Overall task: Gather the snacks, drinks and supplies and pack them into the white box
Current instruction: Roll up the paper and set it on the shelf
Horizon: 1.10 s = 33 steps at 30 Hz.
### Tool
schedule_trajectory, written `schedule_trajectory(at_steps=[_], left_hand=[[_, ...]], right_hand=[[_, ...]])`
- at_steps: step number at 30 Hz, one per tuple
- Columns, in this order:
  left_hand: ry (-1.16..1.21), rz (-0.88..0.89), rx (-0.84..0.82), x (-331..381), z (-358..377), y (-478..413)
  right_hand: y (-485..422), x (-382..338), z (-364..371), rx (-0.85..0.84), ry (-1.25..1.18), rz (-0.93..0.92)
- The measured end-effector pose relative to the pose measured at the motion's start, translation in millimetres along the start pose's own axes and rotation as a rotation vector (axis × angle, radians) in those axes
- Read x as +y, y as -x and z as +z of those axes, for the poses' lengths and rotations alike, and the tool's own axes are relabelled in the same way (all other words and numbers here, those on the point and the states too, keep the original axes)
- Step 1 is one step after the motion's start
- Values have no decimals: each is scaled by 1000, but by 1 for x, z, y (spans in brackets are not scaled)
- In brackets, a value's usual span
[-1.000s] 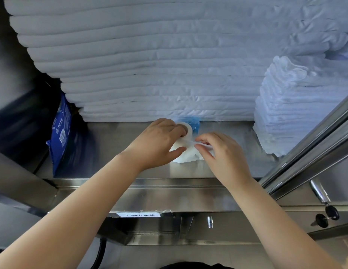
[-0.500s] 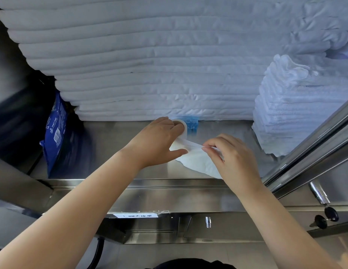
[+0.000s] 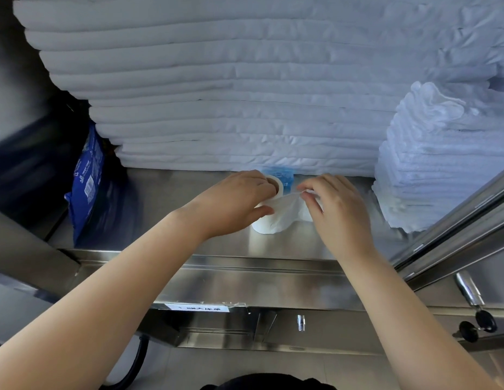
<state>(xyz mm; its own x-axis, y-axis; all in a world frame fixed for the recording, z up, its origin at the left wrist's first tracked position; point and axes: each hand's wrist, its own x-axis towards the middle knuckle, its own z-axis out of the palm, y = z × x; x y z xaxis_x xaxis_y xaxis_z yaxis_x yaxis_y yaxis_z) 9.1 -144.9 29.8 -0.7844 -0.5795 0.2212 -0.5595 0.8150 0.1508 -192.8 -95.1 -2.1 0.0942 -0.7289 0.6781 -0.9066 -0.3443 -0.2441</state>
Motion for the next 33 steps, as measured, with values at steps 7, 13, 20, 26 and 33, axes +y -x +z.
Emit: schedule_trajectory(at_steps=[7,13,20,26,33], left_hand=[[-11,14,-48,-1,-8,-2],[-41,48,-47,1,-11,0],[-23,50,16,9,-7,2],[-20,100,115,7,-5,7],[-28,22,253,10,2,14]], right_hand=[[-8,0,2,-49,0,-31],[-9,-7,1,-53,-18,-77],[-10,-8,3,-65,-47,-188],[-10,-10,2,-83,-68,-182],[-10,-18,-1,-115,-26,-176]])
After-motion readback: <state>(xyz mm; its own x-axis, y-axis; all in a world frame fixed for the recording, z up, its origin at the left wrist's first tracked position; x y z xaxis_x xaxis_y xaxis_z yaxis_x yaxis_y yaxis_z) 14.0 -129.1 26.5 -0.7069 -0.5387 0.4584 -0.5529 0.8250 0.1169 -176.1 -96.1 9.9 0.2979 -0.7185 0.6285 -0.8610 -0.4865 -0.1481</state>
